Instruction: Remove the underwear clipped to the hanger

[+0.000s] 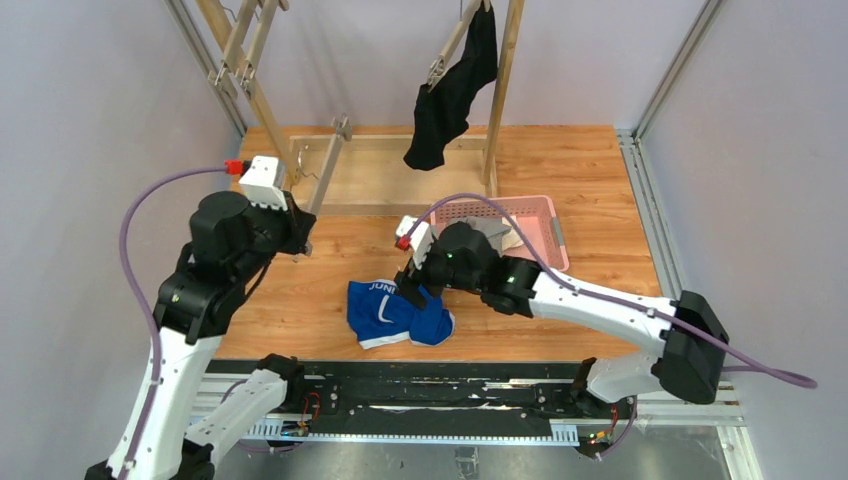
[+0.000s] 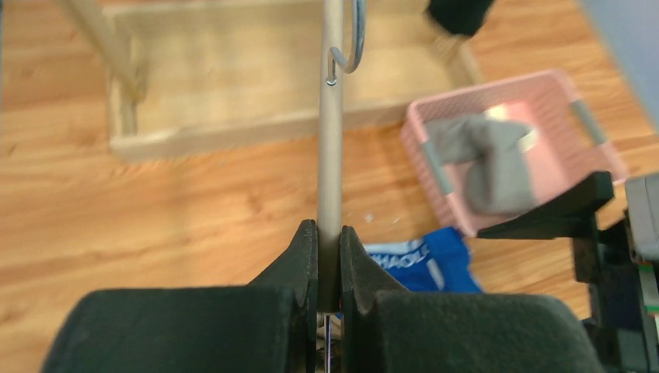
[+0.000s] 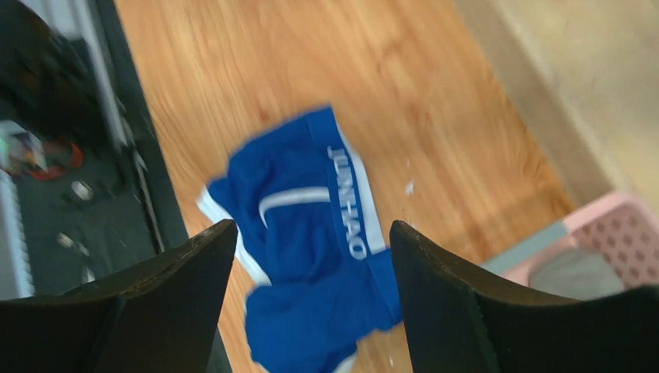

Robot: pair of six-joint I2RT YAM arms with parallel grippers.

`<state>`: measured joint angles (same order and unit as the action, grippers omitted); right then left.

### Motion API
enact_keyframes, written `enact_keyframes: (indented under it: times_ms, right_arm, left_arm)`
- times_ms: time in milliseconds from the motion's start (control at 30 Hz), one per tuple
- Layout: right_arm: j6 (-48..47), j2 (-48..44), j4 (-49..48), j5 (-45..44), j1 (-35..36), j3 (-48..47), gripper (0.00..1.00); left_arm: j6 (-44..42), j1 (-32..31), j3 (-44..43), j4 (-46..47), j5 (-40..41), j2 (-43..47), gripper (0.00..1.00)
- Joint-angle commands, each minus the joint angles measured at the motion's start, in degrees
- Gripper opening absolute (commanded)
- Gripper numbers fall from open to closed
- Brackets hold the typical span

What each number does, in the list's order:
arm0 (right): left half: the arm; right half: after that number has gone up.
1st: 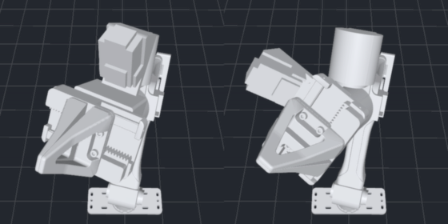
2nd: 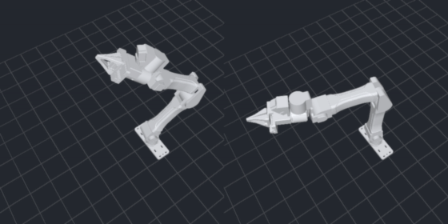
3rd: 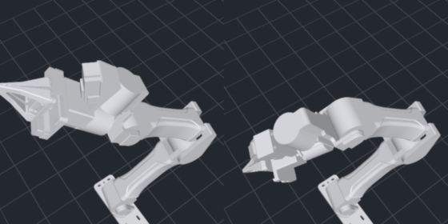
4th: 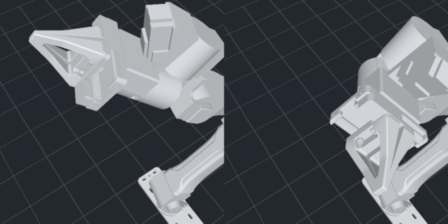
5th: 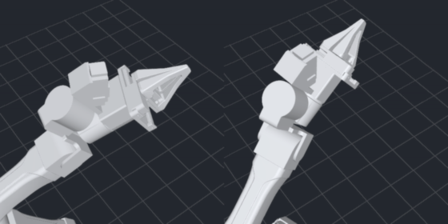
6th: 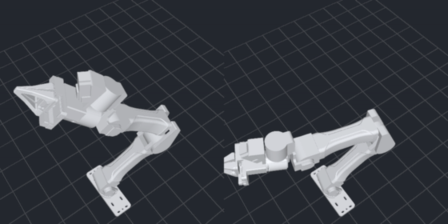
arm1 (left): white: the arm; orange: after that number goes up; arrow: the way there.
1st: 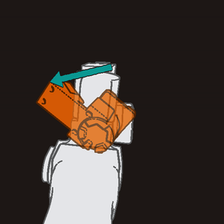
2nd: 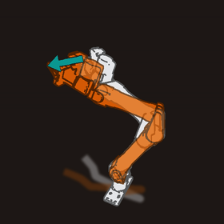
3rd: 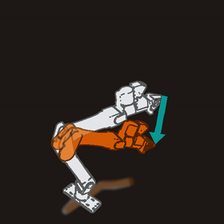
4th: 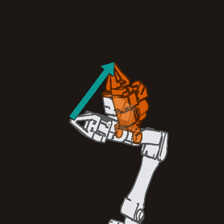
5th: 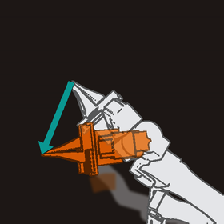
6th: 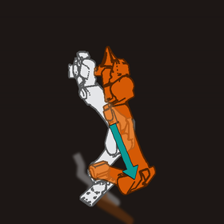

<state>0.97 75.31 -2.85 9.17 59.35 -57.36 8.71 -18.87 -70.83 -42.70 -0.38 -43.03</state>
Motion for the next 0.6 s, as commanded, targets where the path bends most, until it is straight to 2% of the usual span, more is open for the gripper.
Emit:
enact_keyframes:
  times_ms: [0, 200, 500, 567]
  right_arm:
    - [-8.05, 4.30, 11.22, -8.03, 2.37, 0.77, 0.73]
    - [-6.80, 10.67, 12.32, -4.27, 4.72, -0.14, 0.72]
    - [-3.04, 20.70, 11.16, 2.84, 7.52, -1.17, 0.70]
    - [-2.34, 22.69, 10.63, 3.90, 7.70, -1.24, 0.66]
  left_arm:
    - [-2.80, -0.06, -1.87, -6.83, 8.92, -4.43, 0.00]
    - [-3.72, -0.09, -5.38, -4.66, 11.24, -11.17, 0.00]
    - [-4.31, 0.07, -17.28, -4.11, 11.08, -22.59, 0.00]
    - [-4.75, 0.07, -20.53, -4.59, 10.85, -24.83, 0.00]
